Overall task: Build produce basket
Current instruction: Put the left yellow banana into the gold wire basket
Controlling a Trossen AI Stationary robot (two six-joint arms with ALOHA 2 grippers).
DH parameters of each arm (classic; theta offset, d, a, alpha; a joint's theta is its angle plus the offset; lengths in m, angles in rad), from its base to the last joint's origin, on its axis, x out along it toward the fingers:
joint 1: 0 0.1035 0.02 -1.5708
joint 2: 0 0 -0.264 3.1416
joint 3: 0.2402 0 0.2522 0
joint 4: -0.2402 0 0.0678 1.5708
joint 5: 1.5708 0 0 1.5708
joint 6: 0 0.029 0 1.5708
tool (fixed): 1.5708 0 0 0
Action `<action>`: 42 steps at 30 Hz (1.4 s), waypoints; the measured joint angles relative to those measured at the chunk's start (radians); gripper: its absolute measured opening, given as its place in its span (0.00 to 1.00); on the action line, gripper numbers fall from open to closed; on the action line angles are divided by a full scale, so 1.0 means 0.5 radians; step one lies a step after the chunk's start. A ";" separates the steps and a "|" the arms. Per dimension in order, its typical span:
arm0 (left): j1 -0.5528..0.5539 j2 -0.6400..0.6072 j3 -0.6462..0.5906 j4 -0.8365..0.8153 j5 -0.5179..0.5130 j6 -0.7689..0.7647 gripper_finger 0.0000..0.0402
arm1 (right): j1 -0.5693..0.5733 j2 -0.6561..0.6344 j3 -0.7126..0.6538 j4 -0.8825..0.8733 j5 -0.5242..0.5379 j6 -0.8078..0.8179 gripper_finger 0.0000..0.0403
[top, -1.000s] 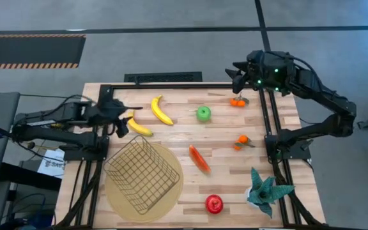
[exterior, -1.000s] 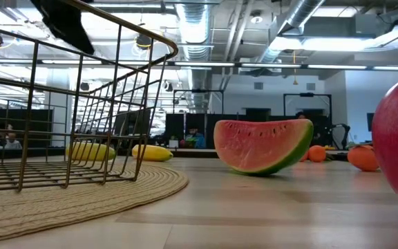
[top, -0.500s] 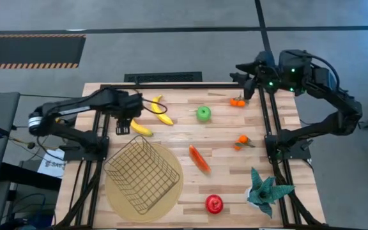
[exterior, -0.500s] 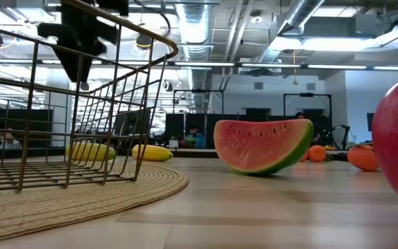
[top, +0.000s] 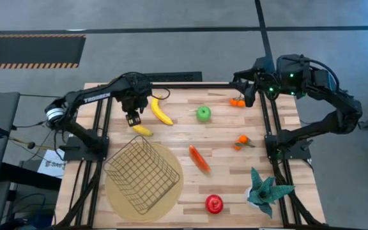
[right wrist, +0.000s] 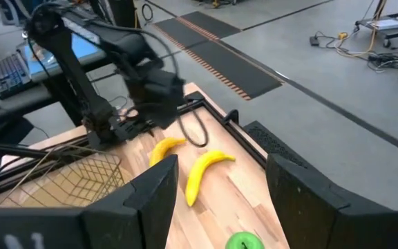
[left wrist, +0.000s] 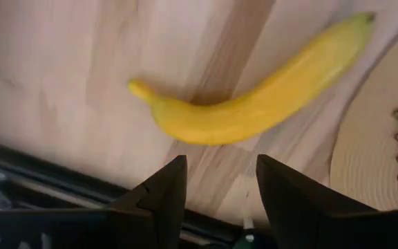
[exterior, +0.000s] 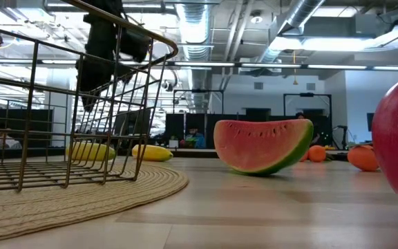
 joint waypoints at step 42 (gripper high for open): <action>0.347 0.506 -0.003 0.411 -0.129 -0.991 0.42 | 0.014 0.004 0.000 -0.220 -0.003 -0.136 0.59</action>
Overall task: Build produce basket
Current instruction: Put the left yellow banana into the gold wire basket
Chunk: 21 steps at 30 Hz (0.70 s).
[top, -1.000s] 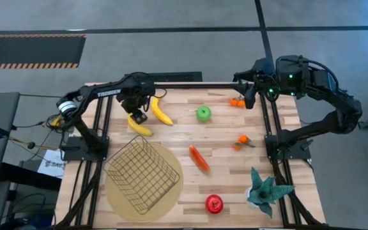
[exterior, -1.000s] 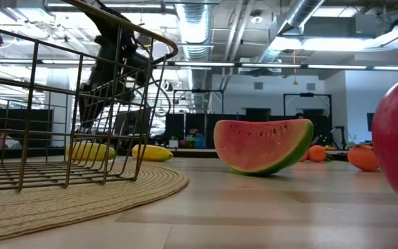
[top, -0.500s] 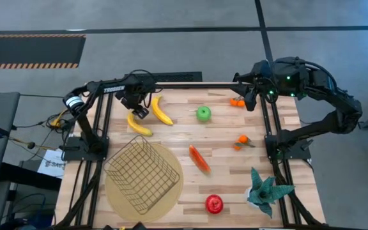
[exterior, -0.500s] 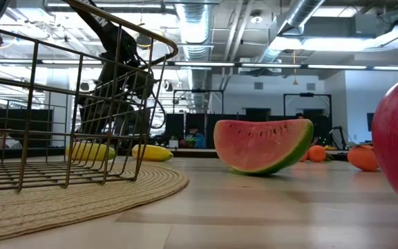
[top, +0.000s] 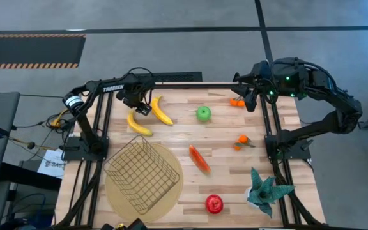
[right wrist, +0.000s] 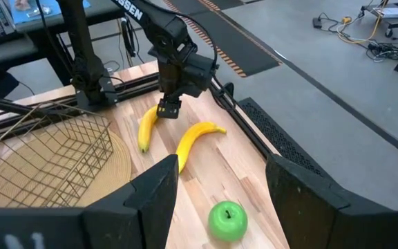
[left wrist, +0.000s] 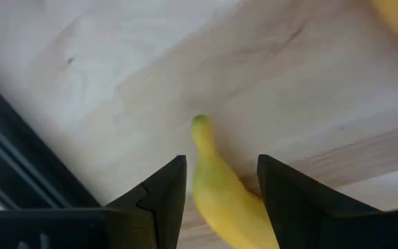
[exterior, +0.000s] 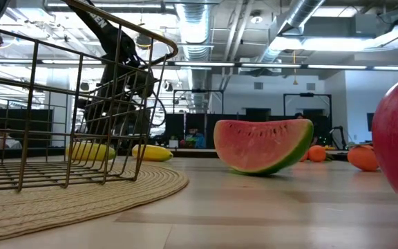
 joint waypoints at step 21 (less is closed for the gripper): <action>0.075 0.002 -0.128 0.146 0.184 -0.010 0.42 | 0.031 0.000 0.000 0.004 -0.002 -0.005 0.59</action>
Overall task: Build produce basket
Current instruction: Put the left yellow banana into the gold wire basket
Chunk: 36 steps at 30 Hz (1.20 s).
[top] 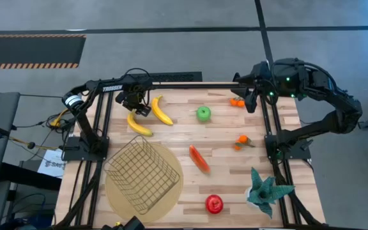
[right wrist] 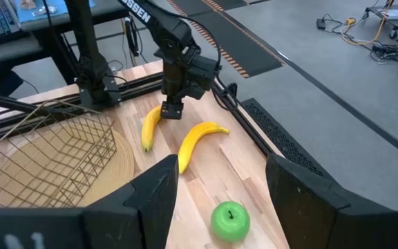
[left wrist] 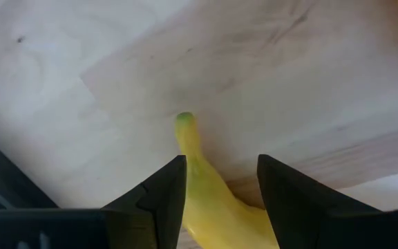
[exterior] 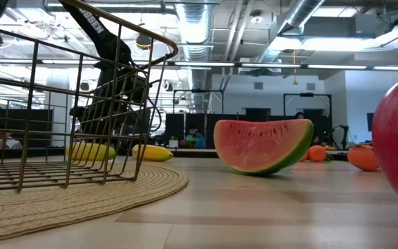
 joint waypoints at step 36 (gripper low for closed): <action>0.103 -0.009 -0.252 0.160 0.125 0.038 0.42 | 0.084 0.000 0.000 0.002 0.000 0.001 0.59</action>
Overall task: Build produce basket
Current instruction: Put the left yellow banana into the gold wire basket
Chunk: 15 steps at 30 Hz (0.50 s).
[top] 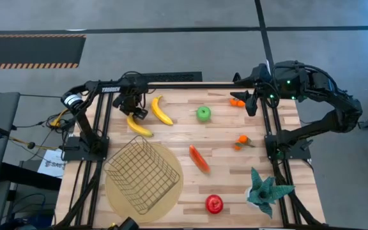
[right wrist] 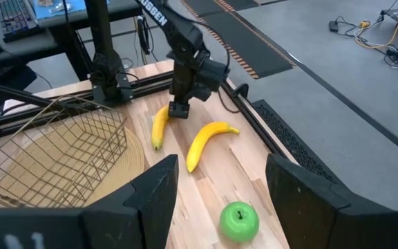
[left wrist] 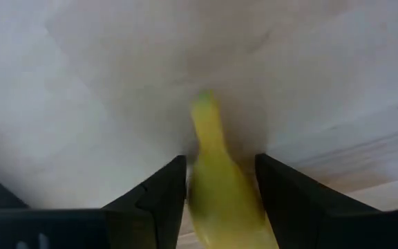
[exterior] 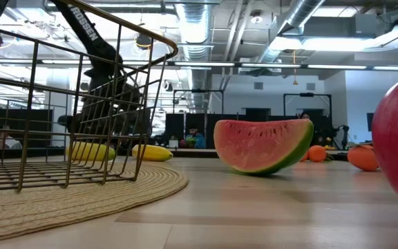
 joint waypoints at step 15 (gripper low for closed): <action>-0.004 0.004 -0.021 0.022 0.044 0.153 0.10 | -0.002 0.000 -0.001 0.016 0.007 0.005 0.59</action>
